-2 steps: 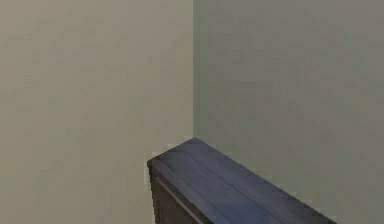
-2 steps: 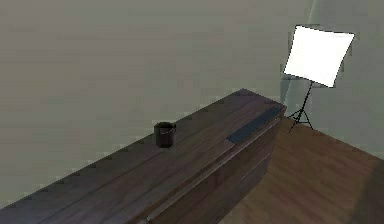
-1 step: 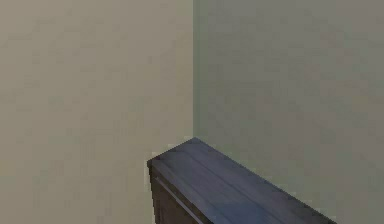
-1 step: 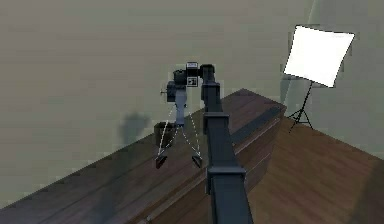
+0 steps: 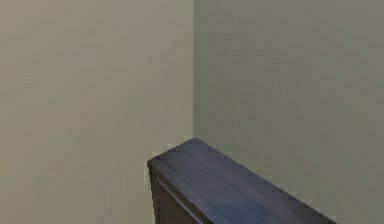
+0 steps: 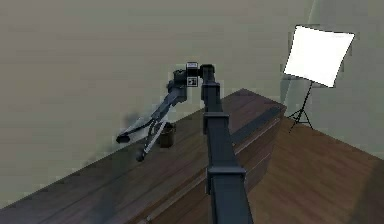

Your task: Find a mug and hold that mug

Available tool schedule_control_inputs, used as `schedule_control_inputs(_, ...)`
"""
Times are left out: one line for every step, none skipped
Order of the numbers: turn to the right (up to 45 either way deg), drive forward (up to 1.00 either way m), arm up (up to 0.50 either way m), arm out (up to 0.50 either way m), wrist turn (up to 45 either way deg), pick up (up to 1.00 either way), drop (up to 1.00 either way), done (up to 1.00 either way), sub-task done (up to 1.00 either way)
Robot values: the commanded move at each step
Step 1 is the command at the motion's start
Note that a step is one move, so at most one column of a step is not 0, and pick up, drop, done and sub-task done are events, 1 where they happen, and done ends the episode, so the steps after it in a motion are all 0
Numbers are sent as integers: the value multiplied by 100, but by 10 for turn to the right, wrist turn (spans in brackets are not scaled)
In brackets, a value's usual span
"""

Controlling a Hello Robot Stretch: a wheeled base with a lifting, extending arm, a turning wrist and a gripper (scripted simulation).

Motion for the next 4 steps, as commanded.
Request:
schedule_control_inputs(0, 0, 0, 0, 450, 0, 0, 0, 0)
schedule_control_inputs(0, 0, 0, 0, 450, 0, 0, 0, 0)
schedule_control_inputs(0, 0, 0, 0, 90, 0, 0, 0, 0)
schedule_control_inputs(0, 0, -30, 0, 0, 0, 0, 0, 0)
